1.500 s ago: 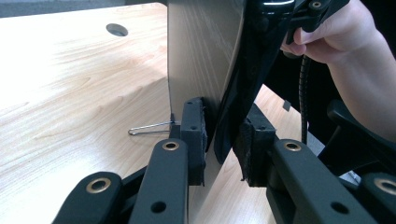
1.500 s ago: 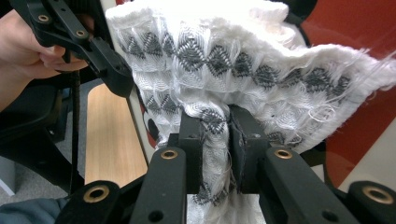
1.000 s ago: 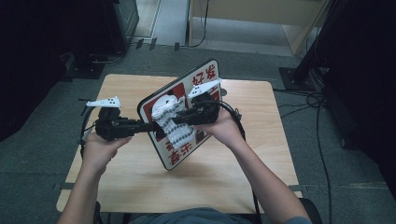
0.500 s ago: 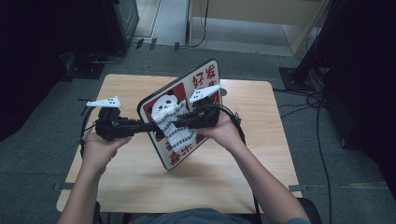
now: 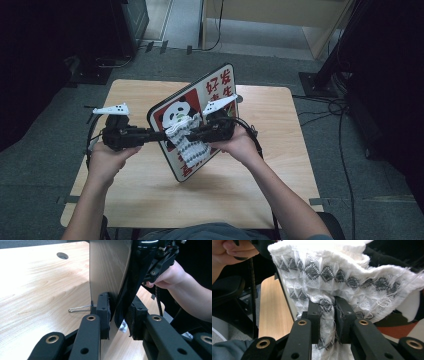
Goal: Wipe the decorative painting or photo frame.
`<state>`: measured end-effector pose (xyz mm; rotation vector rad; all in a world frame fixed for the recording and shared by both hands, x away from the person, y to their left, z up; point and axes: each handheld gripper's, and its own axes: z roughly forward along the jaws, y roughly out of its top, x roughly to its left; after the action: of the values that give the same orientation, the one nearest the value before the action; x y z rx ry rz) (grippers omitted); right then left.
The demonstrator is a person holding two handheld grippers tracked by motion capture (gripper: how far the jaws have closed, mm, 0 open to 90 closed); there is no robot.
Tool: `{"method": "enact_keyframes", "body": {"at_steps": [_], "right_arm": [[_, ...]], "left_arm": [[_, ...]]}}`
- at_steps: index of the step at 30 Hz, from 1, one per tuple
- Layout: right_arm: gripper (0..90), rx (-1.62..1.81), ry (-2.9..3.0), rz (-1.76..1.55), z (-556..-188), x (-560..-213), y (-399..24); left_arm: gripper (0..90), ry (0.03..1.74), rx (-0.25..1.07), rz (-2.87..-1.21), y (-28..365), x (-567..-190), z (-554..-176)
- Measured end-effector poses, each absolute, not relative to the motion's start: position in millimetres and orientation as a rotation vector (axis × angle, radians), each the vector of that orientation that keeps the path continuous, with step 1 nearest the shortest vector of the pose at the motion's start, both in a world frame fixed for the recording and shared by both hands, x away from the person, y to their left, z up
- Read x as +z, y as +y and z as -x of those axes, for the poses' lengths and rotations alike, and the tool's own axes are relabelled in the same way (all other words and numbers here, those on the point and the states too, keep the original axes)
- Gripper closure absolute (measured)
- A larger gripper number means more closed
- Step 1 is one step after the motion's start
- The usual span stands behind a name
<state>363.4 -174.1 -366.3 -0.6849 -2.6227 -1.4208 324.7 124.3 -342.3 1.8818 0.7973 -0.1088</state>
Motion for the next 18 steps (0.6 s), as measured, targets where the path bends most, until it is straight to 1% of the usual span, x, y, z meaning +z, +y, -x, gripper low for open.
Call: {"method": "enact_keyframes", "body": {"at_steps": [18], "right_arm": [[77.0, -1.356, -2.647, 0.694, -360.5, -385.9, -179.0]], "left_arm": [[74.6, 0.796, -0.112, -1.884, 124.3, -342.2, -324.9]]}}
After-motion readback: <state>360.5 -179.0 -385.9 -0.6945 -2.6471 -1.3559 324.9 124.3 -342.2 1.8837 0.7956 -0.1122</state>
